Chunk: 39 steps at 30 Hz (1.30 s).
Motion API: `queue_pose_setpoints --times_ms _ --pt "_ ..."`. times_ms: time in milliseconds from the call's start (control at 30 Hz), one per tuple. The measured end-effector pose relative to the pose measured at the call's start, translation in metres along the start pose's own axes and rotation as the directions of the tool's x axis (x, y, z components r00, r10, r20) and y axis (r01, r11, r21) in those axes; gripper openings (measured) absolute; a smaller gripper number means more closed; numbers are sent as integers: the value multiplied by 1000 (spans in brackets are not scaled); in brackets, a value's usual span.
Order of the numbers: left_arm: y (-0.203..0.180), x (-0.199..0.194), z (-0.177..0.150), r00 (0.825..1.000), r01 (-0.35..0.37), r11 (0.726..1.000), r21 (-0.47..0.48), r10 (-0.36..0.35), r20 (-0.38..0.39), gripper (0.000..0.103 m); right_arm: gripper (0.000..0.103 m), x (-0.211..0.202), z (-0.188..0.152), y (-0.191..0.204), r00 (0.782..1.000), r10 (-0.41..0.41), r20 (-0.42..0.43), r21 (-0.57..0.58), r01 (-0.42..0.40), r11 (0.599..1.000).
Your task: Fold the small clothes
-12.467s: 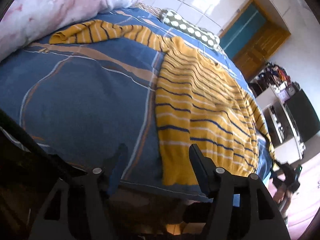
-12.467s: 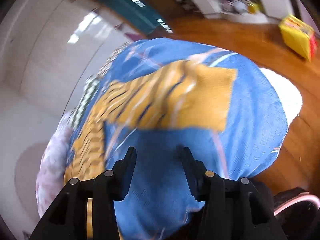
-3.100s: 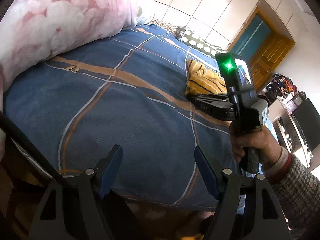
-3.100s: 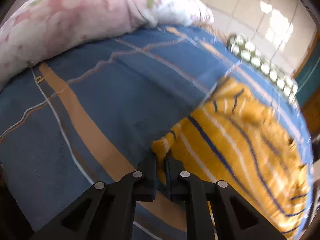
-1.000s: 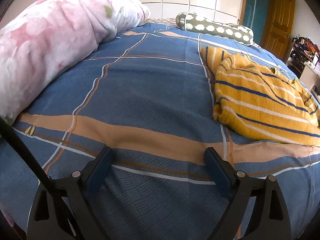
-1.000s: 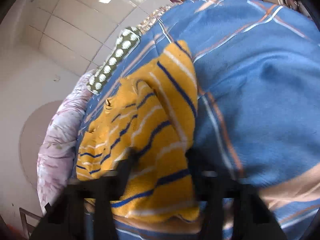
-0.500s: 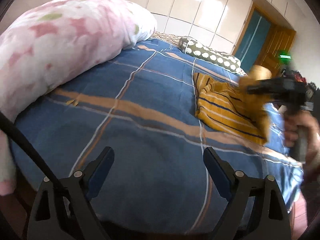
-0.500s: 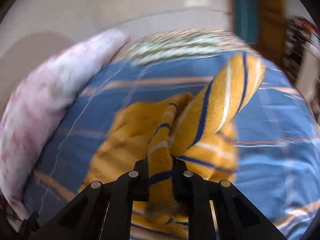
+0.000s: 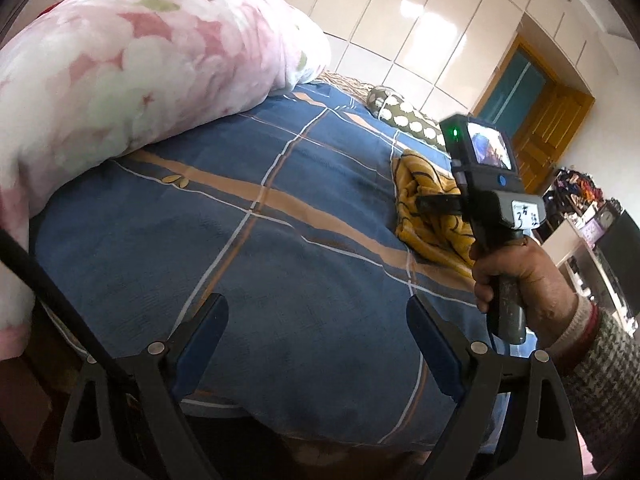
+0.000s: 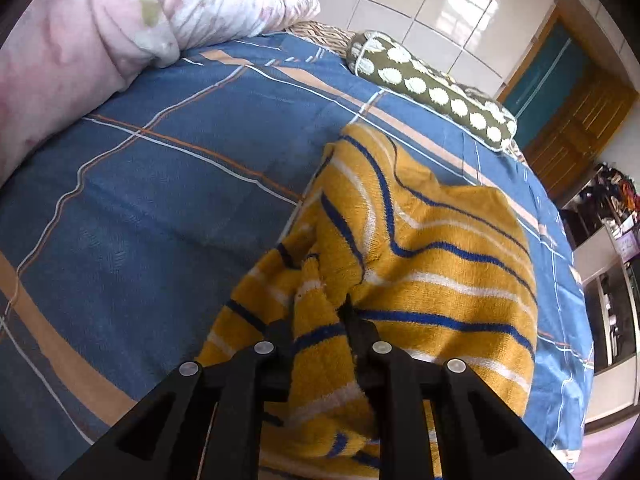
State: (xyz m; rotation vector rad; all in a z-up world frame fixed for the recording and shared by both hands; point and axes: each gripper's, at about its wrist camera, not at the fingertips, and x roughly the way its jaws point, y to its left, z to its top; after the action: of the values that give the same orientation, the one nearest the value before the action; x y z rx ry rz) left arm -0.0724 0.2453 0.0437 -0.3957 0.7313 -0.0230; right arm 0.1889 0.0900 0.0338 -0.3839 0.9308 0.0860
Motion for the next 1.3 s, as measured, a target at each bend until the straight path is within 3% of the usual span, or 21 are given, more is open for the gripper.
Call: queue_pose_setpoints --times_ms 33,67,100,167,200,333,433,533,667,700,800,833,867,900,967,1033,1067,1100,1200,1267,1300 --pt "-2 2 0 1000 -4 1000 6 4 -3 90 30 -6 -1 3 999 37 14 -16 -37 999" --pt "-4 3 0 1000 -2 1000 10 2 -5 90 49 -12 1 9 994 103 33 -36 -102 994" --pt "-5 4 0 1000 0 1000 11 1 -10 90 58 -18 0 13 977 208 49 -57 -206 977" --pt "-8 6 0 1000 1 1000 9 -1 -21 90 56 -30 -3 21 875 485 15 -87 -482 872" --pt "-9 7 1 1000 3 1000 11 -3 -25 90 55 -37 -5 20 844 537 13 -89 -534 841" --pt "-15 14 8 999 -3 1000 29 4 -44 90 56 -69 -24 -46 785 601 153 -2 -608 794" --pt "-29 26 20 998 28 998 58 -24 -62 90 58 -80 -50 -130 794 547 265 134 -592 795" --pt "-57 47 39 995 66 991 114 -56 -84 90 65 -77 -80 -203 826 462 323 260 -547 796" --pt "-98 92 70 980 152 975 164 -127 -151 90 65 -36 -118 -259 843 455 287 438 -537 721" --pt "-110 110 80 969 196 966 168 -164 -187 90 65 -25 -125 -267 838 467 283 466 -545 696" --pt "-134 161 99 935 255 954 157 -202 -292 88 65 8 -135 -272 786 549 285 512 -609 606" --pt "-140 181 104 922 261 955 142 -203 -329 83 65 17 -134 -270 773 566 286 519 -622 587" --pt "-143 196 106 913 259 957 131 -199 -357 57 65 23 -131 -265 756 583 298 524 -640 562" --pt "-147 217 109 898 239 964 116 -174 -403 25 65 30 -127 -262 732 605 314 523 -665 533" --pt "-145 238 110 884 192 979 63 -145 -443 19 65 48 -117 -254 689 646 328 541 -698 469" --pt "-147 234 110 900 162 984 66 -120 -419 14 52 60 -108 -248 674 665 320 578 -695 427" --pt "-151 227 111 908 149 985 87 -101 -406 12 41 59 -104 -247 668 674 316 579 -698 421" --pt "-155 216 112 919 144 984 105 -94 -384 11 36 53 -98 -250 657 684 318 563 -711 421" --pt "-155 183 110 929 174 981 86 -135 -344 11 33 11 -94 -266 622 689 374 474 -766 435" --pt "-152 174 103 930 183 981 70 -150 -337 11 32 -12 -95 -269 630 682 371 414 -770 485" --pt "-152 174 93 934 162 983 80 -127 -334 11 32 -16 -98 -266 646 678 351 396 -758 518"
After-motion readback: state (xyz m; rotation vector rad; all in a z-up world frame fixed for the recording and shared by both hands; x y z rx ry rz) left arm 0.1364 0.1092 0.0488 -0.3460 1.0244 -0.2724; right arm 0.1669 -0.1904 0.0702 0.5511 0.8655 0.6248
